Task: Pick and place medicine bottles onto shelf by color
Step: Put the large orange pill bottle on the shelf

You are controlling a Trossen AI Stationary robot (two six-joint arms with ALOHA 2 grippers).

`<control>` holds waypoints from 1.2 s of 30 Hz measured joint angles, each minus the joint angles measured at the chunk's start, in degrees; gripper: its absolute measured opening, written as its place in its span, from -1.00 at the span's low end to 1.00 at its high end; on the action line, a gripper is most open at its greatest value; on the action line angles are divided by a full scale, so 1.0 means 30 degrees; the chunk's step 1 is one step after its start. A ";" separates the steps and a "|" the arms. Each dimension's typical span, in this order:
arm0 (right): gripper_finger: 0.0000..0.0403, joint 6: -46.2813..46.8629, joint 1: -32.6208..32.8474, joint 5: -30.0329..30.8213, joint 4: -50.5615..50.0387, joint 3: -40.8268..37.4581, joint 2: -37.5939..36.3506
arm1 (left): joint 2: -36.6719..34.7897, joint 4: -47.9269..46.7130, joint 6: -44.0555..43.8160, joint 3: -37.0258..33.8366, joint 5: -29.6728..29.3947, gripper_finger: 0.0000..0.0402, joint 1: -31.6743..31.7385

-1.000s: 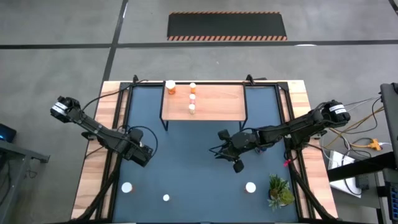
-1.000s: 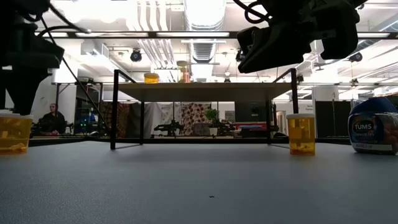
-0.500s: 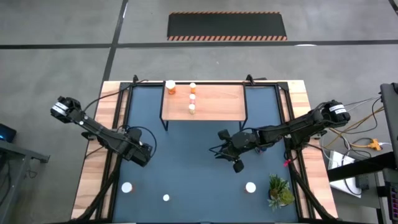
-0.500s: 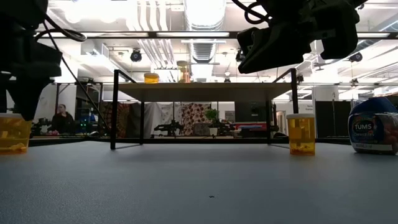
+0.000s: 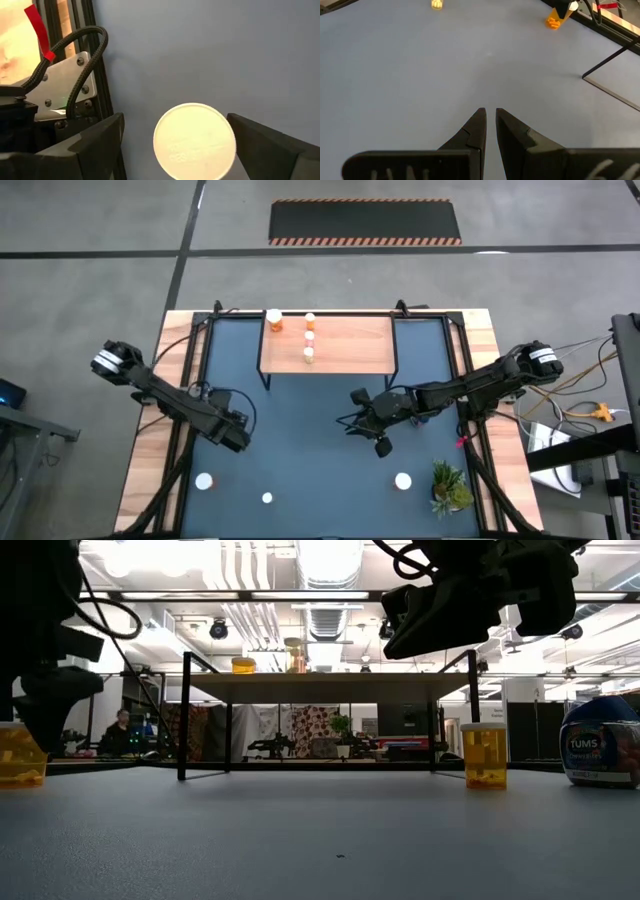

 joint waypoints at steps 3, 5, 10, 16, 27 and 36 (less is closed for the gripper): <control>-0.83 0.0000 0.0000 0.0001 -0.0007 0.0000 0.0000 | 0.0543 0.0044 -0.0014 0.0033 0.0000 0.66 0.0000; -0.83 0.0000 0.0000 0.0007 -0.0007 0.0000 0.0000 | 0.0817 0.0061 -0.0014 0.0125 0.0007 0.66 0.0000; -0.83 0.0000 -0.0007 0.0015 -0.0007 0.0000 0.0000 | 0.1205 0.0306 -0.0018 0.0255 0.0017 0.57 0.0015; -0.83 0.0000 -0.0001 0.0022 -0.0015 0.0000 0.0000 | 0.1281 0.0401 -0.0022 0.0248 0.0058 0.30 0.0015; -0.83 0.0131 -0.0007 0.0022 -0.0029 0.0000 0.0000 | 0.1274 0.0401 0.0042 0.0262 0.0131 -0.11 0.0015; -0.83 0.0138 -0.0007 0.0022 -0.0036 0.0000 0.0000 | 0.1274 0.0386 0.1070 0.1113 0.0131 -0.07 0.0015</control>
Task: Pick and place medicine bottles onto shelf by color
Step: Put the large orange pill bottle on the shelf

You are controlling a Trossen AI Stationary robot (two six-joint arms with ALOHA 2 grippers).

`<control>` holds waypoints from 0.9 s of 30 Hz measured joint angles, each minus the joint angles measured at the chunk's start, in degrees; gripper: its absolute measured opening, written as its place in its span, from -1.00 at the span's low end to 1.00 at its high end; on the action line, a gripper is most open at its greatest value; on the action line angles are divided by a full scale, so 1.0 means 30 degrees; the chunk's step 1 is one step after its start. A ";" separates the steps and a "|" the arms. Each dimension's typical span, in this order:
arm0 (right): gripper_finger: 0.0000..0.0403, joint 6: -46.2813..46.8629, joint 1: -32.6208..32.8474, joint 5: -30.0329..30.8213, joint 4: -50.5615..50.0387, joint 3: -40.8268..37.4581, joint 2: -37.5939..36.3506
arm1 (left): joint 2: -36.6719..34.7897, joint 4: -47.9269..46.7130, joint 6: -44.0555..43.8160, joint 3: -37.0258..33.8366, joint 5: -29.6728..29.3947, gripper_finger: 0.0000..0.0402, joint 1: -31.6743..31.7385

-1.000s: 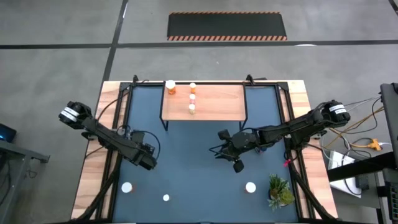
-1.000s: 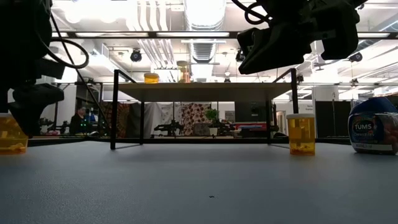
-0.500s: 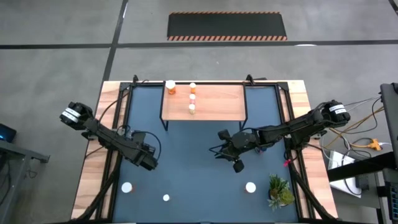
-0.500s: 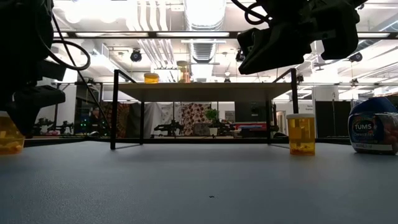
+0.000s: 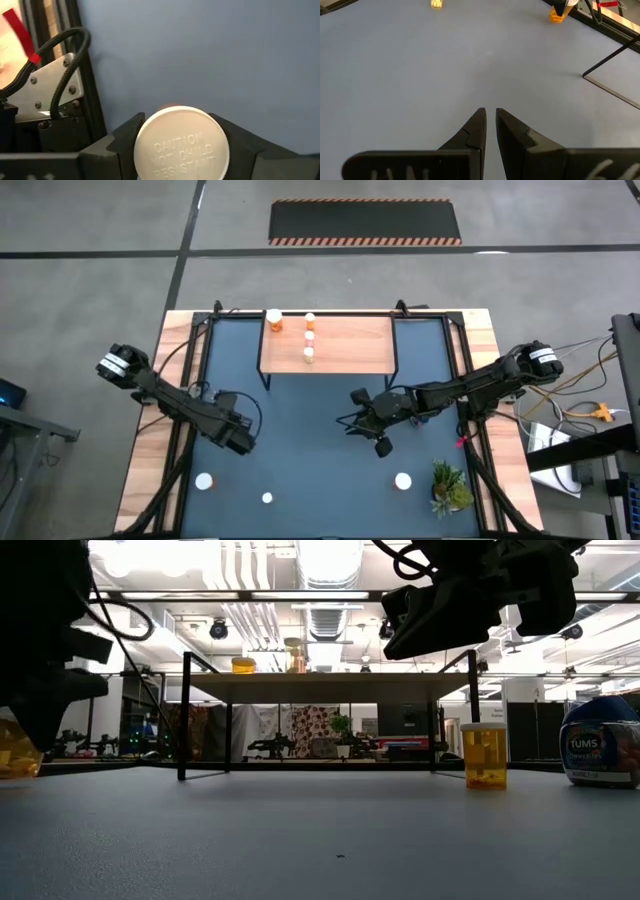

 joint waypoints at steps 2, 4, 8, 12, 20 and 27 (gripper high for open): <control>-0.83 0.0000 0.0007 0.0000 0.0000 0.0000 0.0000 | 0.0000 0.0000 0.0485 0.0453 -0.0014 -0.08 0.0000; -0.83 0.0000 0.0001 -0.0001 -0.0005 0.0000 0.0000 | 0.0000 0.0110 0.1074 0.0995 -0.0216 -0.09 -0.0007; -0.83 0.0000 0.0002 0.0000 0.0000 0.0000 0.0000 | -0.0007 0.1950 0.3031 0.1947 -0.1139 -0.09 -0.0007; -0.83 0.0000 0.0000 0.0000 0.0000 0.0000 0.0000 | -0.0022 0.8518 0.7769 0.2189 -0.2997 -0.09 -0.0015; -0.83 0.0141 0.0007 0.0000 0.0036 0.0000 0.0000 | 0.1587 2.2755 1.8251 0.2108 -0.3910 -0.10 0.0595; -0.83 0.0401 0.0003 0.0020 0.0117 0.0000 0.0000 | 0.4175 2.0824 1.7557 0.3167 -0.2671 -0.10 0.1992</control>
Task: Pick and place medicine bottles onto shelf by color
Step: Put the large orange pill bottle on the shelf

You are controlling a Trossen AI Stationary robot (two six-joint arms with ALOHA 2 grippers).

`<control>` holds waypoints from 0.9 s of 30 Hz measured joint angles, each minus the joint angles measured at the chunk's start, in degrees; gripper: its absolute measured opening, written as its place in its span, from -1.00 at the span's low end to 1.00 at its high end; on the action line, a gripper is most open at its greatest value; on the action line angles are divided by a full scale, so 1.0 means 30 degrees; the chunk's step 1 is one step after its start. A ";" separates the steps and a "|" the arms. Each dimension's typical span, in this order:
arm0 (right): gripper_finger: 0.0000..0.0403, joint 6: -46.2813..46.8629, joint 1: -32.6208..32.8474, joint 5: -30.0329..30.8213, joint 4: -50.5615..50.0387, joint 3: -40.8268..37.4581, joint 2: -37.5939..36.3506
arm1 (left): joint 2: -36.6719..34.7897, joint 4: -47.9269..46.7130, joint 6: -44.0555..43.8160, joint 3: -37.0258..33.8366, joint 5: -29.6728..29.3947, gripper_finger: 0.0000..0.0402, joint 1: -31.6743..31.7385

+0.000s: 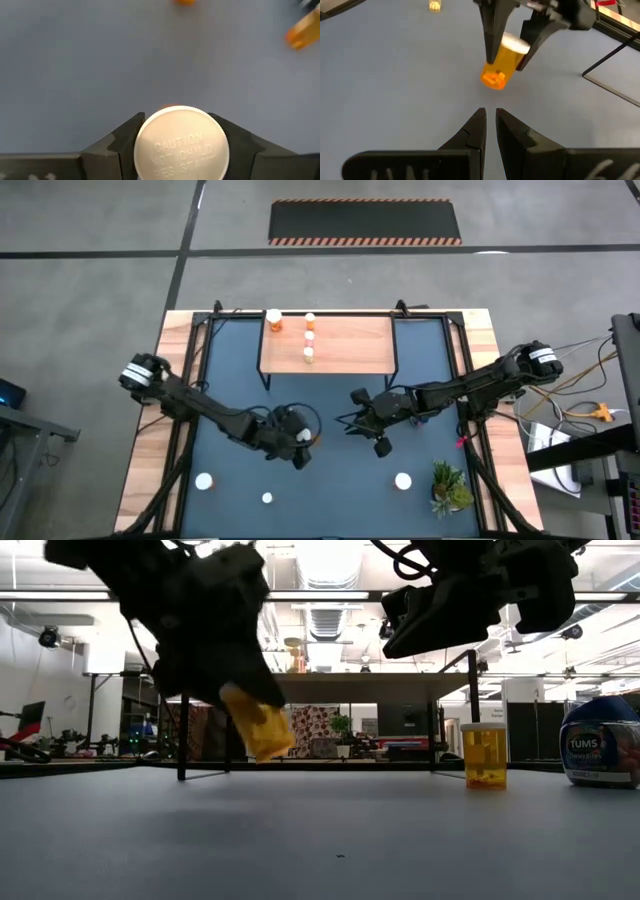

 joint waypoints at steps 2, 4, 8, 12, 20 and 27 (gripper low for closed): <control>-0.83 0.0000 0.0000 0.0019 0.0053 0.0000 0.0000 | 0.0295 -0.1508 -0.0365 0.0668 0.0383 -0.10 0.0128; -0.83 0.0004 0.0004 0.0016 0.0065 0.0000 0.0000 | 0.0437 -0.3001 -0.0504 0.1206 0.0401 -0.10 0.0120; -0.83 -0.0012 0.0000 0.0024 0.0055 0.0000 0.0000 | 0.0395 -0.4388 -0.0666 0.1618 0.0441 -0.10 0.0120; -0.83 -0.0022 0.0005 0.0024 0.0065 0.0000 0.0000 | 0.0342 -0.4349 -0.0661 0.1475 0.0361 -0.08 0.0121; -0.83 0.0823 0.0000 0.0028 0.0179 0.0000 0.0000 | 0.0466 -0.4476 -0.0334 0.1424 0.0325 0.19 0.0193; -0.83 0.1989 -0.0001 0.0026 0.1342 0.0000 0.0000 | 0.0138 -0.4500 0.1444 0.1424 0.0304 0.32 0.0193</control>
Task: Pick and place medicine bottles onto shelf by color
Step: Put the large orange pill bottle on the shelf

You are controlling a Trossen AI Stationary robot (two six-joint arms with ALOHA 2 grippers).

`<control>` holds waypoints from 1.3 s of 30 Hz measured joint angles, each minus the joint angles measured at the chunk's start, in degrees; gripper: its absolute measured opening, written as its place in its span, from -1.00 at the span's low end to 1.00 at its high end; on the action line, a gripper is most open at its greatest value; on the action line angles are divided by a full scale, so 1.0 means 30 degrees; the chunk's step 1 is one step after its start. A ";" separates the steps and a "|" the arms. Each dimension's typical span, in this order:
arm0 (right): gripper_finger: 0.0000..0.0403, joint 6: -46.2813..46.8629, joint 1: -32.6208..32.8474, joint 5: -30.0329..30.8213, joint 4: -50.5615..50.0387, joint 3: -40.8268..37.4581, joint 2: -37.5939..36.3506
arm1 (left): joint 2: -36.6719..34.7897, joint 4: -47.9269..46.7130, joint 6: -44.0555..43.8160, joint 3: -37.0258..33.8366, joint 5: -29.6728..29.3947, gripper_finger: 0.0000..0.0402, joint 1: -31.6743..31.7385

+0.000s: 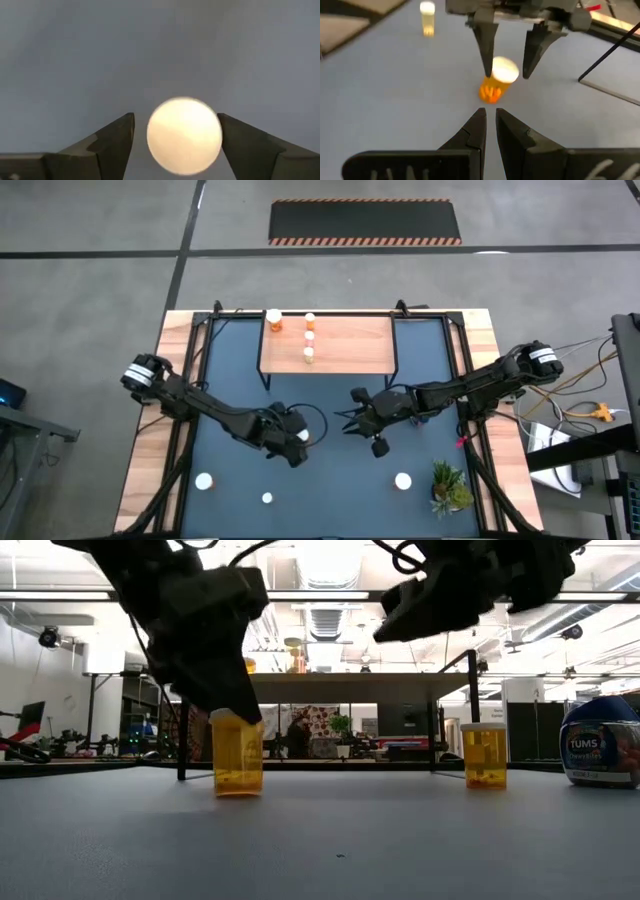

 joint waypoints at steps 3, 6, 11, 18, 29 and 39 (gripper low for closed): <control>-0.82 0.0439 0.0008 -0.0002 0.0408 0.0000 -0.0022 | -0.0353 0.0002 0.0935 0.0000 -0.0010 0.32 -0.0063; -0.74 0.1332 0.0013 -0.0005 0.0897 0.0000 -0.0022 | -0.0763 -0.0011 0.2128 0.0000 -0.0008 0.32 -0.0164; -0.45 0.3002 0.0055 0.0040 0.1471 0.0000 -0.0015 | -0.1685 -0.0011 0.5193 0.0000 -0.0009 0.32 -0.0421; -0.06 0.4570 0.0358 0.0221 0.4209 0.0070 0.1171 | -0.3257 0.0040 1.0496 0.0000 -0.0169 0.32 -0.1253; 0.13 0.5024 0.0399 0.0693 0.2342 0.3608 0.4420 | -0.5365 0.2985 1.4738 -0.1719 -0.1610 0.20 -0.2723; 0.07 0.4954 0.0515 0.0672 -0.4312 0.8548 0.7071 | -0.9185 0.6443 1.4565 -0.4758 -0.1656 0.19 -0.3514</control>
